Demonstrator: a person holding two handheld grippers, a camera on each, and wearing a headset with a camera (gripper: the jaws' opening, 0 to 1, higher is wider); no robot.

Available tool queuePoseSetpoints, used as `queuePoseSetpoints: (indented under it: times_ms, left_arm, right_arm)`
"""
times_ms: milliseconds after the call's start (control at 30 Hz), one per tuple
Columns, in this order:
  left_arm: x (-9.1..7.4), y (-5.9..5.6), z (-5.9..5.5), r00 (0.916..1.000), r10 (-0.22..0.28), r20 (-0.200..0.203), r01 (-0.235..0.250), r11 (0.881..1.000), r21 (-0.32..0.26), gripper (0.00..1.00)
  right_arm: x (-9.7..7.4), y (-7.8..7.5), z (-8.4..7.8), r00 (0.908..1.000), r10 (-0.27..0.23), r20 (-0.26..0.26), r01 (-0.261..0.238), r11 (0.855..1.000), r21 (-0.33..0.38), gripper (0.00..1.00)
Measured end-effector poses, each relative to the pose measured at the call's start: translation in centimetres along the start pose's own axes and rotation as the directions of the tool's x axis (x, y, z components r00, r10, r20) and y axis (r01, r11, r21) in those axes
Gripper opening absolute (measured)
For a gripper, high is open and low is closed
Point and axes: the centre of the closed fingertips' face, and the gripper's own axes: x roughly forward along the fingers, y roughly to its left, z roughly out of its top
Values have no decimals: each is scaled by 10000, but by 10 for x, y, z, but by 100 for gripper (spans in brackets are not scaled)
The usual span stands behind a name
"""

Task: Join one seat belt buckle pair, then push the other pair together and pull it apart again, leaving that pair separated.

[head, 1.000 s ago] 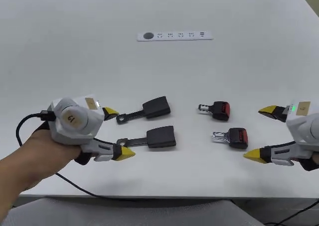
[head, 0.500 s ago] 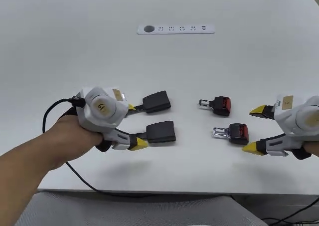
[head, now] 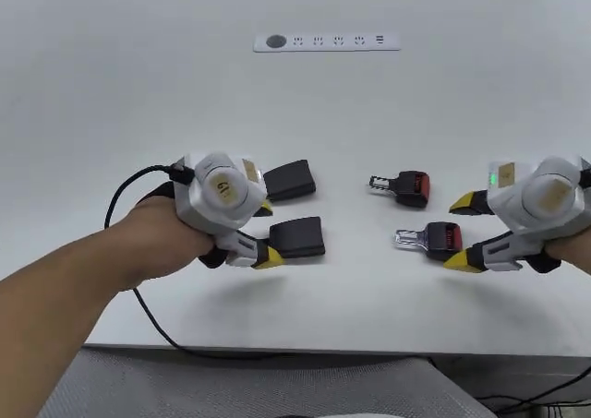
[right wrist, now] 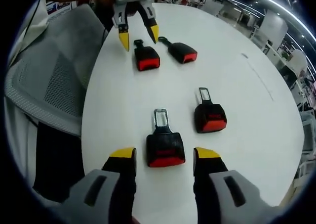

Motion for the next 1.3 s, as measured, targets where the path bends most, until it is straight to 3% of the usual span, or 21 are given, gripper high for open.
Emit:
queuePoseSetpoints:
  times_ms: [367,500,633,733,867,1033,1300]
  left_arm:
    - [13,-1,-1,9991,-323,-270,326,9994,103,38]
    - [19,-4,-5,9960,-553,-700,580,9976,371,36]
    - [25,0,-8,9944,-589,-877,642,9962,592,35]
    - [25,1,-7,9932,-650,-961,728,9941,800,33]
    - [24,1,-6,9914,-776,-1051,872,9921,897,32]
    - [22,0,-6,9861,-842,-1430,1086,9790,1725,32]
    - [21,1,-5,9809,-961,-1694,1341,9641,2292,32]
  right_arm:
    - [11,3,-6,9975,679,-219,-677,9977,62,42]
    - [14,2,-6,9955,908,-283,-907,9959,59,40]
    - [15,6,-5,9918,1191,-464,-1203,9924,-252,35]
    - [17,8,-2,9894,1408,-366,-1413,9899,-89,35]
    - [18,9,-2,9889,1408,-484,-1420,9896,-229,35]
    - [19,8,-3,9871,1479,-612,-1508,9875,-462,35]
    - [19,7,-5,9837,1648,-715,-1706,9816,-857,34]
